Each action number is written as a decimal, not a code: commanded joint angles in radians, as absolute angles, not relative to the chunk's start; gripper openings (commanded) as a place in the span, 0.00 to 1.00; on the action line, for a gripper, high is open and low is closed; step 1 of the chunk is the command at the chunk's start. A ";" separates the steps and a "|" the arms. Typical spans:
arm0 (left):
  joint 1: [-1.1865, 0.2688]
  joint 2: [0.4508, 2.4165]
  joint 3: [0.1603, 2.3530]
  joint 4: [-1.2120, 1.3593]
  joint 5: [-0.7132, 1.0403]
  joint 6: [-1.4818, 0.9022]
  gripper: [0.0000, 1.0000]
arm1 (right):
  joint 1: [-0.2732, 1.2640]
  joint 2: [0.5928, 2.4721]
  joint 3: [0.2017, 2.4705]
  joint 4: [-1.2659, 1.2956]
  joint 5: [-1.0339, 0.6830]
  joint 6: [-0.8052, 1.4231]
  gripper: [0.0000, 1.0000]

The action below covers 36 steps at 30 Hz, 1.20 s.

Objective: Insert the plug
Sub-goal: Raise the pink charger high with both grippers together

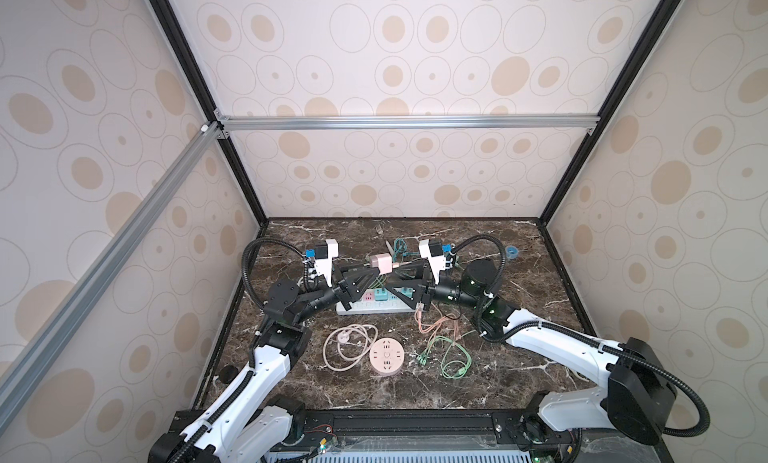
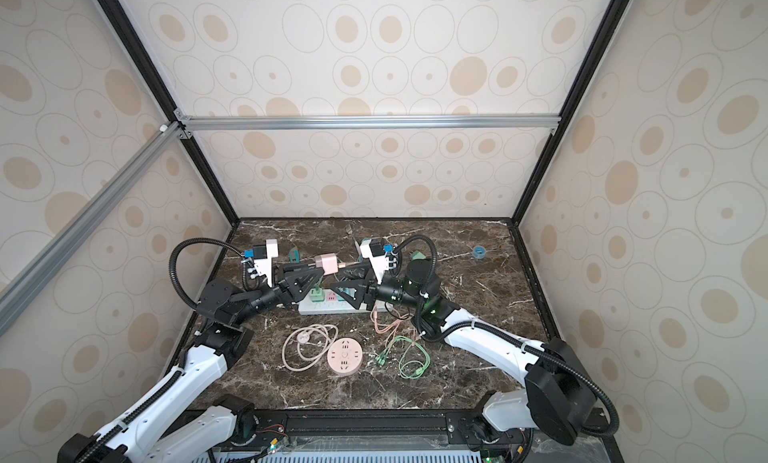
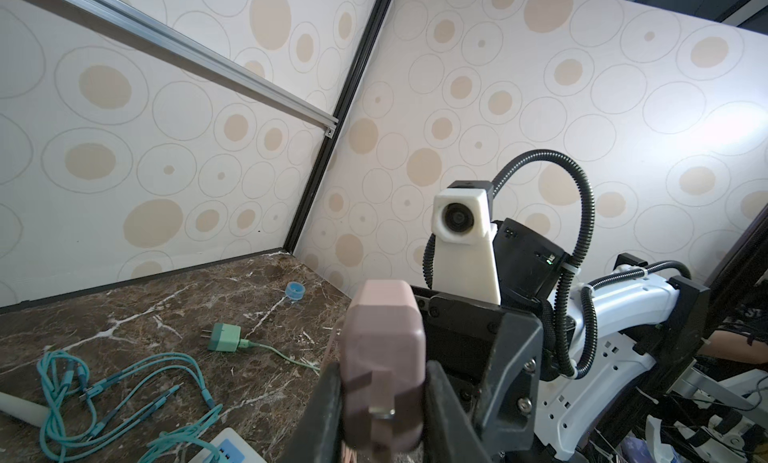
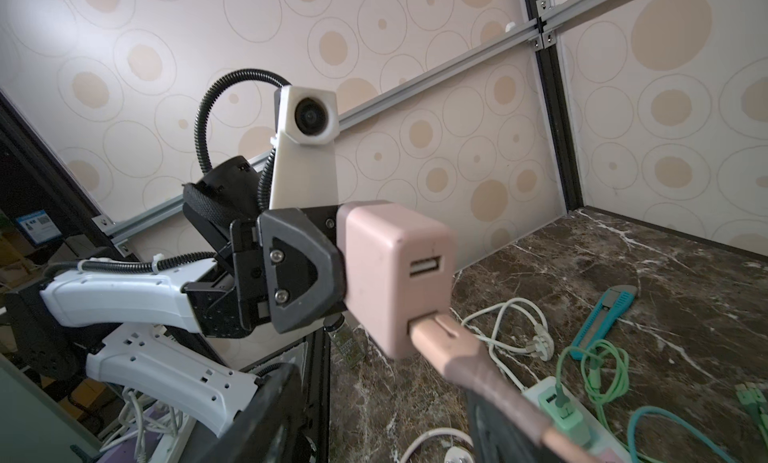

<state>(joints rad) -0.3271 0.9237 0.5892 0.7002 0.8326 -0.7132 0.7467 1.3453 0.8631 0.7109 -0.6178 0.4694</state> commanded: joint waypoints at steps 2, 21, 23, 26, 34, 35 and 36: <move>-0.330 0.917 0.594 0.821 0.900 -0.764 0.00 | 0.736 1.357 0.866 0.846 -0.631 0.518 0.66; -0.330 0.914 0.553 1.016 0.954 -0.864 0.00 | 0.693 1.479 0.921 1.158 -0.745 0.745 0.61; -0.331 0.920 0.551 1.018 0.952 -0.866 0.00 | 0.693 1.480 0.926 1.163 -0.753 0.751 0.60; -0.331 0.927 0.551 1.026 0.950 -0.869 0.00 | 0.692 1.485 0.940 1.175 -0.783 0.768 0.58; -0.332 0.943 0.552 1.055 0.951 -0.893 0.00 | 0.704 1.500 0.982 1.139 -0.832 0.750 0.54; -0.331 0.943 0.553 1.054 0.951 -0.896 0.00 | 0.706 1.500 0.989 1.127 -0.839 0.741 0.54; -0.331 0.945 0.552 1.055 0.952 -0.895 0.00 | 0.709 1.501 0.994 1.117 -0.842 0.734 0.53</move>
